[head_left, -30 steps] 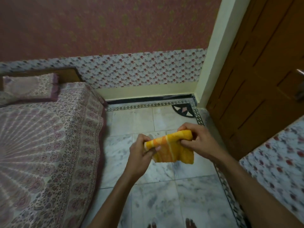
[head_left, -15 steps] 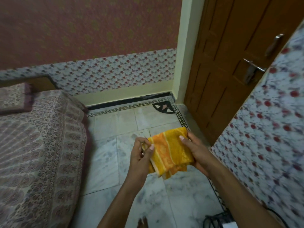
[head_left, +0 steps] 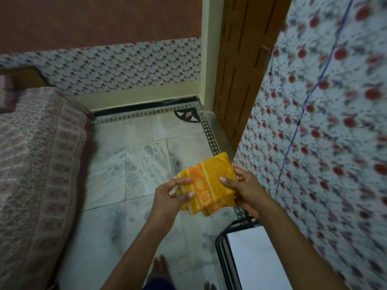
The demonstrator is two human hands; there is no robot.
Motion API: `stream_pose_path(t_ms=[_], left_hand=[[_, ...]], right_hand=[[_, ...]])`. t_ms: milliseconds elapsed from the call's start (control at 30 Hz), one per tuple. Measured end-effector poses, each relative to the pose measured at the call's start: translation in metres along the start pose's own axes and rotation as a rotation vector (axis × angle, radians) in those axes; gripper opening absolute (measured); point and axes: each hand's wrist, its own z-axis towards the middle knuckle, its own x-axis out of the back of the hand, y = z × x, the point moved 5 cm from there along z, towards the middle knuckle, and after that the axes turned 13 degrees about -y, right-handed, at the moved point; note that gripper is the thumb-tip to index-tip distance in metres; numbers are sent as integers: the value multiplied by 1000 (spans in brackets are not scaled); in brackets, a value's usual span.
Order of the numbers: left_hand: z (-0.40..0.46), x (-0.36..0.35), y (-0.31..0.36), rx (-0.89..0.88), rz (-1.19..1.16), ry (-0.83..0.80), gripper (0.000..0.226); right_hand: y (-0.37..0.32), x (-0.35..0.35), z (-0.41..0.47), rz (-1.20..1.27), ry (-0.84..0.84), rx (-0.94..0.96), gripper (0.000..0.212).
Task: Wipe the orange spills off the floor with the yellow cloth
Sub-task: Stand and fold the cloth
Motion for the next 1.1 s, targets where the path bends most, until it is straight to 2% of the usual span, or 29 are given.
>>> stream_pose_path(t_ms=[167,267,400,500,633,767,933,1100], left_hand=[[-31,-40,-23,24,69,-84,43],[-40,-61,-48,59,49,-167,44],[-39,-83,-89,103,68,-177,44],[-32,-99,-133,142,129,-194,47],[-3,-121,-197,166,155,-175,54],[31,-135,-280,192,162,-133,49],[77,-147,-377,216,145,-85,47],[97,-154,-473,255,129,-69,45]], right_hand=[[27,35,-40,-117,-6,-23,44],[50,59,-61,-142,90,-6,37],[86,86,-78,-163,237,-33,47],[121,112,-87,-152,313,-69,46],[167,164,-66,-166,333,-103,42],[219,218,-27,-210,360,-132,29],[299,282,18,-167,430,-179,27],[369,333,52,-326,425,-286,23]])
